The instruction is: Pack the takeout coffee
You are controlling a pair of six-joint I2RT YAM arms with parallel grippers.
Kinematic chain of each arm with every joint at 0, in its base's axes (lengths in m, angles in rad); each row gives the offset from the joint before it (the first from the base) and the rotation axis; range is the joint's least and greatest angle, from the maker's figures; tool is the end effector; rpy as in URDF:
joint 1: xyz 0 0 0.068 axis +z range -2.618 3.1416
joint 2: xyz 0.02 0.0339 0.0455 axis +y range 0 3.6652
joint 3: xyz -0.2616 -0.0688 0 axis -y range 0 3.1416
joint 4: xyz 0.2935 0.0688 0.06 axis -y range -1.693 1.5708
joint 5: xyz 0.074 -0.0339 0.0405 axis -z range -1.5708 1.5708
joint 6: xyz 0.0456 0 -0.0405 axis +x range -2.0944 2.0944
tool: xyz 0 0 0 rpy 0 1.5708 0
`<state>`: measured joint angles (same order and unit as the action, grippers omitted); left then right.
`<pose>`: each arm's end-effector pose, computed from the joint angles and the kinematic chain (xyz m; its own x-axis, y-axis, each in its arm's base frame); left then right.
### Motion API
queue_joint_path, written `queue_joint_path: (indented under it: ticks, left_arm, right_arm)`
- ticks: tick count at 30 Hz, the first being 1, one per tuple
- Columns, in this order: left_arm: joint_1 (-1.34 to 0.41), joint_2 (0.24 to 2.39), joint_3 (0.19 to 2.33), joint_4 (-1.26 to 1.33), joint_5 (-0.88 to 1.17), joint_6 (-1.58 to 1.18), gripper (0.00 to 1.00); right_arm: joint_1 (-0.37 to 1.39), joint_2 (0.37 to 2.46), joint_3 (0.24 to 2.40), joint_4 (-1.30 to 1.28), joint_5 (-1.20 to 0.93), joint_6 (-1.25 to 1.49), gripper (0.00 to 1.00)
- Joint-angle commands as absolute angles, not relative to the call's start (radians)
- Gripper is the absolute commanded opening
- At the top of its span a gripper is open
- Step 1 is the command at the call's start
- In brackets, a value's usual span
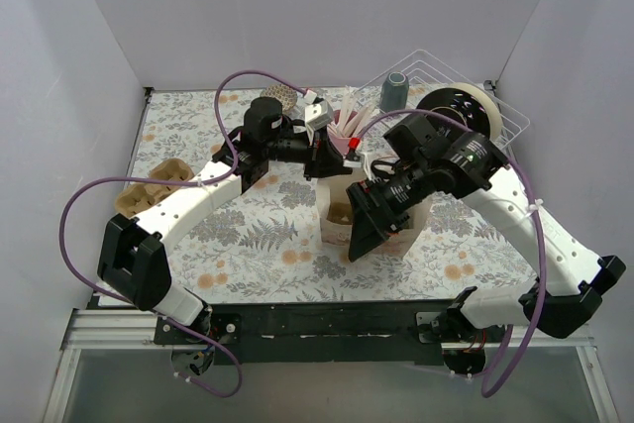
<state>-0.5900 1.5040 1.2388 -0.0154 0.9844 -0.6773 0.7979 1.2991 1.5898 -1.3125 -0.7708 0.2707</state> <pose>0.3086 -0.2524 0.3280 -0.7890 0.1110 -0.6042 0.6140 0.1079 -0.7819 0.1654 0.2151 0.4161 -0.7791 -0.5241 -0.3439 -0.5802 0.3951 0.7122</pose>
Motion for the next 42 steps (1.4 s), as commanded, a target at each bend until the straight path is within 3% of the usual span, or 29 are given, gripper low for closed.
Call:
queue_joint_path:
  ticks: [1,7,11,18,20,23,24,27,28,30,35,39,42]
  left_arm:
    - [-0.581,1.471,1.221,-0.017,0.963,-0.695,0.00]
    - [-0.581,1.422,1.224,-0.112,0.940,-0.715,0.00]
    - [-0.581,1.382,1.215,-0.204,0.942,-0.697,0.00]
    - [-0.581,1.287,1.178,-0.345,0.933,-0.669,0.00]
    - [-0.581,1.276,1.177,-0.360,0.905,-0.667,0.09]
    - [-0.581,1.281,1.195,-0.399,0.862,-0.657,0.34]
    - [-0.581,1.282,1.200,-0.413,0.851,-0.647,0.49]
    - [-0.581,1.276,1.221,-0.413,0.796,-0.658,0.69]
    - [-0.581,1.276,1.230,-0.411,0.769,-0.675,0.80]
    - [-0.581,1.267,1.259,-0.390,0.681,-0.695,0.98]
    - [-0.581,1.224,1.289,-0.319,0.499,-0.762,0.98]
    - [-0.581,1.197,1.336,-0.316,0.268,-0.897,0.98]
    - [-0.580,1.199,1.393,-0.458,0.146,-0.990,0.98]
  right_arm:
    - [0.795,1.328,1.768,-1.304,-0.730,0.232,0.99]
    - [0.787,1.365,1.971,-1.197,-0.507,0.238,0.99]
    - [0.782,1.299,1.884,-0.876,-0.370,0.297,0.99]
    - [0.738,1.339,1.920,-0.666,0.044,0.312,0.98]
    - [0.707,1.388,1.951,-0.641,0.116,0.267,0.99]
    - [0.611,1.445,1.948,-0.580,0.178,0.259,0.99]
    - [0.583,1.457,1.925,-0.565,0.186,0.259,0.99]
    - [0.473,1.543,1.946,-0.580,0.144,0.253,0.99]
    - [0.441,1.584,1.959,-0.586,0.147,0.241,0.99]
    - [0.410,1.612,1.947,-0.594,0.132,0.227,0.92]
    - [0.284,1.640,1.762,-0.439,-0.049,0.219,0.57]
    - [0.244,1.684,1.709,-0.360,-0.256,0.215,0.44]
    - [0.235,1.776,1.750,-0.373,-0.346,0.225,0.41]
